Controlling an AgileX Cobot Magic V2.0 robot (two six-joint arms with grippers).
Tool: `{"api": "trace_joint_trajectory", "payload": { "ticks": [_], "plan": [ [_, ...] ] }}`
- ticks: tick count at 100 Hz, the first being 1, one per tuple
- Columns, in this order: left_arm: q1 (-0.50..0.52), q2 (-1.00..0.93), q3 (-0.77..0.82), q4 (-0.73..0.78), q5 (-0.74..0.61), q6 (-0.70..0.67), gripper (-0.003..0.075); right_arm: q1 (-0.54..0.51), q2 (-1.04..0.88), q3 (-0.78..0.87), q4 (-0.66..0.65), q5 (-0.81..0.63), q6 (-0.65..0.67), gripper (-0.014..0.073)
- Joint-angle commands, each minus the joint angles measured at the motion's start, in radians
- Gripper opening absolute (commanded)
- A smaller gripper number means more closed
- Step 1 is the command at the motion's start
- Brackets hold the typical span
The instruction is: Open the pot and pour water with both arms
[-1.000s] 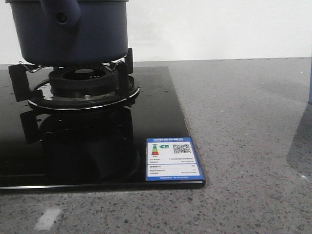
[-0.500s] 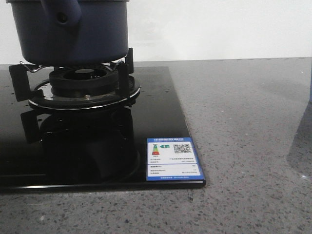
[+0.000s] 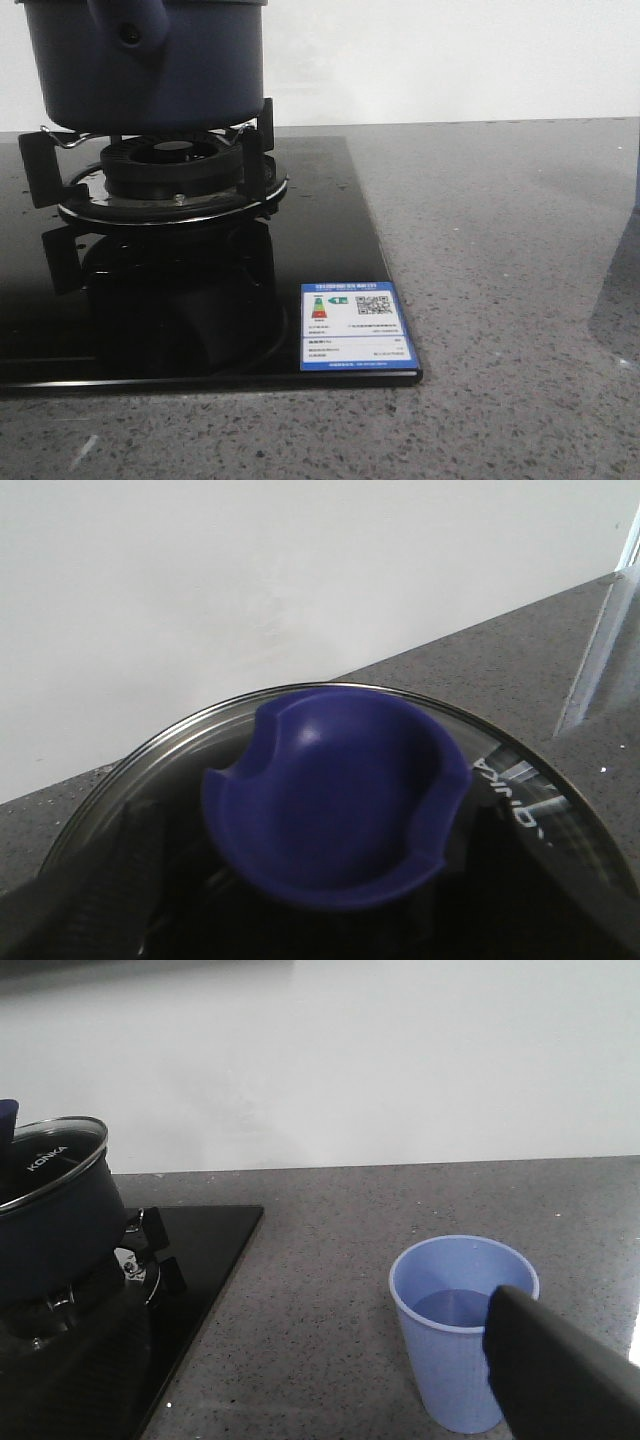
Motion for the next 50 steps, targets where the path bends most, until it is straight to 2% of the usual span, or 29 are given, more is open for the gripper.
{"api": "trace_joint_trajectory", "payload": {
  "ticks": [1, 18, 38, 43, 50],
  "plan": [
    [-0.006, -0.015, -0.027, -0.123, 0.038, 0.113, 0.0566, 0.003, 0.018, -0.036, 0.000, -0.085, -0.013, 0.0612],
    [-0.006, 0.021, -0.027, -0.405, 0.149, 0.333, 0.0565, 0.003, 0.018, -0.036, 0.000, -0.094, -0.013, 0.0612],
    [-0.006, 0.059, -0.033, -0.405, 0.155, 0.336, 0.0563, 0.003, 0.018, -0.036, 0.000, -0.094, -0.013, 0.0612],
    [-0.006, 0.061, -0.033, -0.405, 0.155, 0.336, 0.0541, 0.003, 0.018, -0.036, 0.000, -0.094, -0.013, 0.0612],
    [-0.006, 0.061, -0.035, -0.405, 0.155, 0.343, 0.0470, 0.003, 0.018, -0.036, 0.000, -0.094, -0.013, 0.0612]
  ]
}}
